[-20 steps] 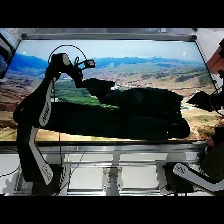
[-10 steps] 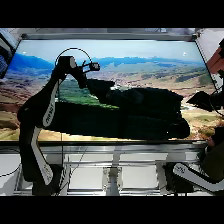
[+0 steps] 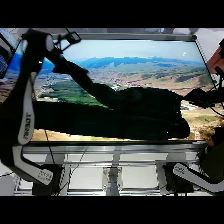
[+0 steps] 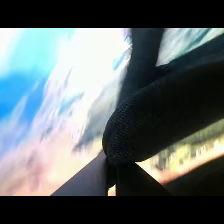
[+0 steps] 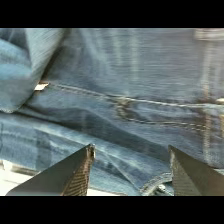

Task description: Fold the clothes and pants, and hang the long-sleeved shirts on hangers.

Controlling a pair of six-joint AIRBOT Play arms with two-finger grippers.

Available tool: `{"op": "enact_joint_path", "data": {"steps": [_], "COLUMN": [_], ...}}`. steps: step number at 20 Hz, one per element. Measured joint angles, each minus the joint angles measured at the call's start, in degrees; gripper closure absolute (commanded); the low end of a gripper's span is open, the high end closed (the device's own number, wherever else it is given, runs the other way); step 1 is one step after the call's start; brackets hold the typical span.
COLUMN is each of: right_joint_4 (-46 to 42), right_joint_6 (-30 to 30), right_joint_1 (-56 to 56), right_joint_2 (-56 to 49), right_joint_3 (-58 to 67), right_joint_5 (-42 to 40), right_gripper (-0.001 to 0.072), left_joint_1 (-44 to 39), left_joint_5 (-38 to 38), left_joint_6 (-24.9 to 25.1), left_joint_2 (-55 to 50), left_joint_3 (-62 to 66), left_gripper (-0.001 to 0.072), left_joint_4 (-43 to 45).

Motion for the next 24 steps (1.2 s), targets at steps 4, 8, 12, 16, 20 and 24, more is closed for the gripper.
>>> {"op": "enact_joint_path", "data": {"steps": [4, 8, 12, 16, 20, 24], "right_joint_4": [0.3, 0.3, 0.3, -1.3, -3.3, -3.9], "right_joint_6": [-0.3, -0.4, -0.4, -0.4, -0.4, -0.4], "right_joint_1": [5.5, 9.7, 11.7, 12.3, 12.5, 12.5], "right_joint_2": [0.0, 0.0, 0.0, -0.2, -0.8, -1.6], "right_joint_3": [0.0, 0.0, 0.0, 0.0, -0.2, -1.7], "right_joint_5": [-1.2, -3.5, -4.8, -6.7, -8.9, -10.6], "right_gripper": [0.0189, 0.0188, 0.0188, 0.0189, 0.019, 0.0189], "left_joint_1": [0.0, 0.1, 0.3, 1.5, 3.6, 5.5], "left_joint_5": [-6.9, -9.8, -12.2, -13.2, -9.8, 3.3], "left_joint_6": [-5.1, -7.1, -7.7, -7.8, -7.6, -7.9], "left_joint_2": [6.8, 13.0, 17.9, 19.2, 17.7, 15.1], "left_joint_3": [0.0, 0.0, 0.0, -0.8, -3.4, -5.5], "left_gripper": [0.0676, 0.0676, 0.0676, 0.0676, 0.0676, 0.0677], "left_joint_4": [6.8, 12.4, 14.8, 15.3, 15.3, 15.1]}}
